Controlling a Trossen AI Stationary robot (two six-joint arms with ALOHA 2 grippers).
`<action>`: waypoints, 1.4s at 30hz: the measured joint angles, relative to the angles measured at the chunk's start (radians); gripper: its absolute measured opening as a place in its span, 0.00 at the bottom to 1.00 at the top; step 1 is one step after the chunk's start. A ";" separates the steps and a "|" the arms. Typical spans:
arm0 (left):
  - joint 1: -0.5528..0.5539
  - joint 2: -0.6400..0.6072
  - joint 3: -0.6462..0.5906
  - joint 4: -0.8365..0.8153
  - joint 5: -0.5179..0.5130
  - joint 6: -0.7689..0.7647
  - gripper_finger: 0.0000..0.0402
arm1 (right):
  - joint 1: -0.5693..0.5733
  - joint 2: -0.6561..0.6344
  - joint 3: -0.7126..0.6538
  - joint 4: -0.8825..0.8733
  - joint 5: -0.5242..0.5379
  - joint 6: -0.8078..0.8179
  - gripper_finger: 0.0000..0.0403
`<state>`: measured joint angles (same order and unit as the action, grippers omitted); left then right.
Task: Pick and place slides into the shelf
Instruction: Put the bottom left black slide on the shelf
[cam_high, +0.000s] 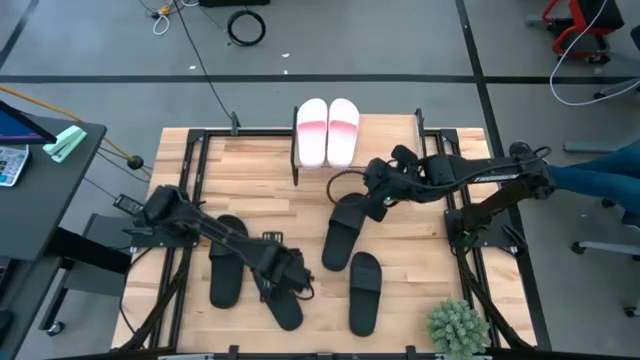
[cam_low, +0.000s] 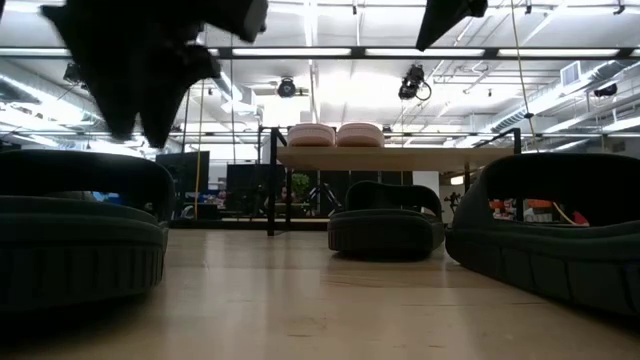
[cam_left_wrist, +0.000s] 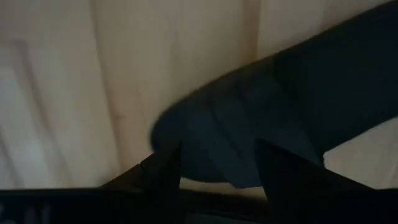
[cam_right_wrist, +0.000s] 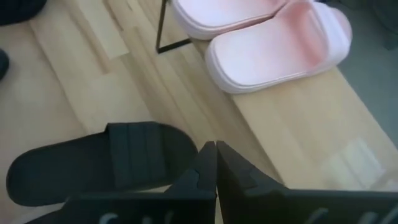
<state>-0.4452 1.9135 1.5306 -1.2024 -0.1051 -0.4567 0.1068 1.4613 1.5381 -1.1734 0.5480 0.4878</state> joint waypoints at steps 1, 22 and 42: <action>-0.012 0.011 0.000 0.001 -0.001 -0.026 0.54 | 0.007 0.007 0.000 0.000 0.001 0.008 0.01; -0.142 0.030 0.049 0.202 -0.082 -0.306 0.56 | 0.092 0.072 0.000 0.024 0.002 0.071 0.01; -0.167 0.031 0.048 0.043 -0.198 -0.498 0.49 | 0.181 0.072 0.000 0.026 0.002 0.072 0.01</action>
<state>-0.6121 1.9442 1.5787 -1.1590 -0.3035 -0.9549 0.2882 1.5333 1.5379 -1.1477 0.5503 0.5594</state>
